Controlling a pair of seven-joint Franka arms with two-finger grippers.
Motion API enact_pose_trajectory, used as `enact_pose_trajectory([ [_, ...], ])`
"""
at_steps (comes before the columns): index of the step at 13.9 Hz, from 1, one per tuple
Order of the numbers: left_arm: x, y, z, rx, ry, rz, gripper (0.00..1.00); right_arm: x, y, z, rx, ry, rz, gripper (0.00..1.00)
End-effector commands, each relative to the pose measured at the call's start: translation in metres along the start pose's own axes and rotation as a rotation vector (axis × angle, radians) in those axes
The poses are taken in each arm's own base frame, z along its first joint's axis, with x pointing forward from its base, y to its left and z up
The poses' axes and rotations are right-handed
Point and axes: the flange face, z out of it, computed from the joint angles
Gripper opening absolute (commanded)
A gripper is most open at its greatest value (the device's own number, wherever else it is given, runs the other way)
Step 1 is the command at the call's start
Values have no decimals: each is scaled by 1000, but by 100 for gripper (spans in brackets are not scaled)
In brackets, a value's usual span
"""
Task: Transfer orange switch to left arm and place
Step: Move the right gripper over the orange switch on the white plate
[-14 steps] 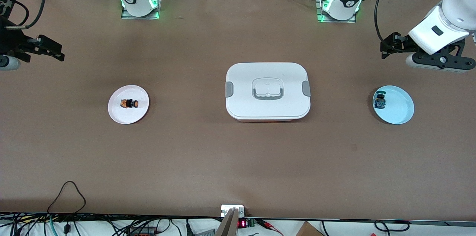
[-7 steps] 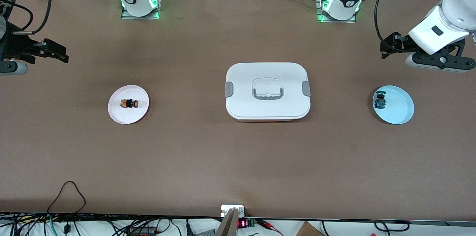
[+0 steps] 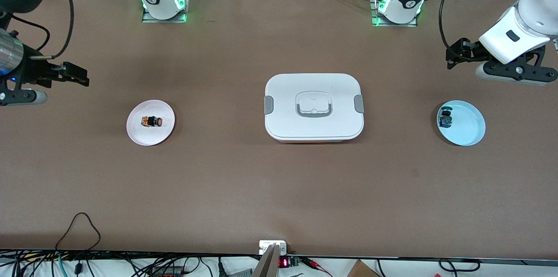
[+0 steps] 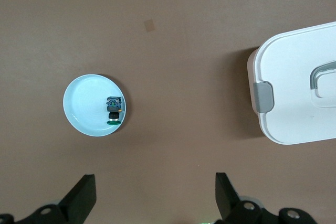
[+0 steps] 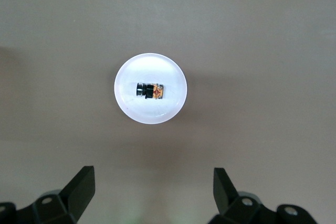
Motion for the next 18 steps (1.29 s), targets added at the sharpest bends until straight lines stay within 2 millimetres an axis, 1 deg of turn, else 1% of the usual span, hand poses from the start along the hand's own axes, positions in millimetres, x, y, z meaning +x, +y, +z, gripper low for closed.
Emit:
enact_pose_trajectory([
  [1, 2, -2, -6, -18, 2, 15, 100, 5, -7, 23, 5, -1, -1, 100],
  [2, 3, -2, -6, -18, 4, 15, 100, 7, -6, 34, 6, -3, -3, 100],
  [4, 2, -2, -6, -18, 2, 15, 100, 8, -9, 49, 7, 7, -8, 100],
  [5, 2, -2, -6, -18, 2, 15, 100, 9, -15, 60, 7, 2, -13, 100],
  [6, 2, -2, -6, -18, 2, 15, 100, 10, -25, 71, 5, 7, -29, 100],
  [8, 2, -2, -6, -18, 2, 15, 100, 11, -27, 96, 7, 11, -48, 100],
  [10, 3, -2, -6, -18, 4, 15, 100, 11, -35, 114, 5, 8, -61, 100],
  [13, 2, -2, -6, -18, 2, 15, 100, 12, -34, 137, 4, 14, -60, 100],
  [16, 2, -2, -6, -18, 2, 15, 100, 18, -34, 158, 1, -3, -60, 100],
  [18, 2, -2, -6, -18, 2, 13, 100, 21, -32, 179, -2, -11, -58, 100],
])
